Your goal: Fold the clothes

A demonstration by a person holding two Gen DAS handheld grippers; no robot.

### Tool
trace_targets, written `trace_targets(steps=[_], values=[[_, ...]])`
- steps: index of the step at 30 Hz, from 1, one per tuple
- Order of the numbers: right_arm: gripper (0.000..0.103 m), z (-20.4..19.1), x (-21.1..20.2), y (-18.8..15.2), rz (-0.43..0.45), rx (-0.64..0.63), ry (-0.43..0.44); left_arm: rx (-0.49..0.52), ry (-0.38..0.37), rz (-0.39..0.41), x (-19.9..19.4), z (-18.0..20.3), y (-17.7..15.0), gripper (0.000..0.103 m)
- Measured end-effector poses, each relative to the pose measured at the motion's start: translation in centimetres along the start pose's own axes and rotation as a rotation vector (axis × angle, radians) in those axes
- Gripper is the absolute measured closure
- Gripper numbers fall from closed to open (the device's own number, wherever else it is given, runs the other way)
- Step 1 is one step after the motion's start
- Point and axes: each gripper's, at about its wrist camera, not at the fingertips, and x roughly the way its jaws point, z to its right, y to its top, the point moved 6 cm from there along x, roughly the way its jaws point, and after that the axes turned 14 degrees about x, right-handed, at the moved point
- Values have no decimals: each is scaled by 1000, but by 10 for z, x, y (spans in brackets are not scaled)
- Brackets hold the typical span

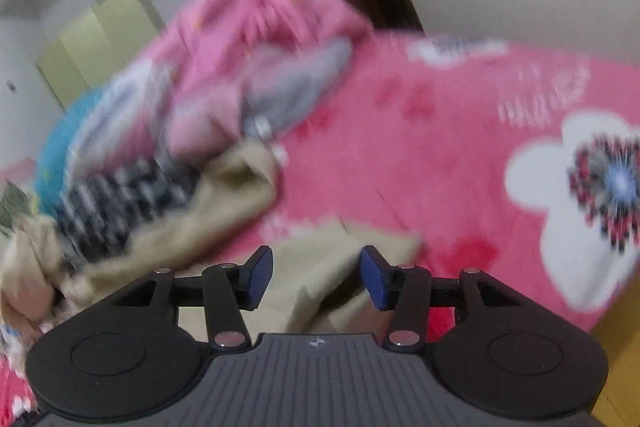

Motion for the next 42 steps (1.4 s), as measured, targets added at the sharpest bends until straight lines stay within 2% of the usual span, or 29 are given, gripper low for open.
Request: trace_targets(steps=[3, 6, 7, 8, 11, 14, 17, 19, 21, 25, 27, 29, 33, 35, 38, 39, 40, 41, 42], values=[[51, -51, -7, 1, 90, -169, 53, -35, 6, 13, -2, -9, 0, 4], [48, -118, 1, -32, 65, -405, 189, -66, 7, 22, -6, -18, -3, 5], [41, -141, 6, -50, 44, -496, 237, -74, 5, 23, -6, -21, -4, 5], [37, -164, 13, -75, 11, -601, 283, -82, 3, 24, -7, -24, -5, 6], [38, -222, 34, -167, -106, -893, 408, -112, -5, 41, -12, -35, -5, 8], [38, -261, 50, -267, -229, -1127, 544, -147, -25, 67, -17, -45, -4, 10], [39, -292, 58, -344, -237, -1330, 639, -167, -32, 82, -23, -55, -4, 12], [39, -308, 62, -376, -225, -1423, 690, -173, -41, 94, -25, -62, -4, 12], [39, -319, 72, -398, -244, -1475, 703, -177, -53, 103, -26, -69, -4, 12], [51, -327, 103, -413, -317, -1494, 652, -197, -89, 120, -25, -81, -5, 12], [65, -333, 112, -405, -382, -1416, 644, -206, -106, 131, -25, -85, -5, 12], [87, -341, 114, -391, -411, -1315, 638, -215, -121, 144, -26, -90, -5, 12], [88, -357, 110, -352, -454, -1050, 651, -239, -146, 187, -35, -99, 0, 12], [88, -364, 99, -329, -491, -884, 708, -233, -146, 203, -40, -102, 3, 12], [90, -368, 80, -315, -524, -744, 798, -206, -136, 225, -49, -106, 8, 12], [90, -367, 74, -314, -523, -731, 812, -196, -129, 228, -50, -108, 9, 12], [90, -363, 71, -323, -506, -784, 800, -185, -122, 230, -51, -109, 9, 11], [90, -357, 72, -337, -517, -850, 777, -175, -115, 232, -53, -110, 9, 11], [89, -348, 77, -355, -567, -917, 746, -167, -114, 228, -52, -110, 9, 11]])
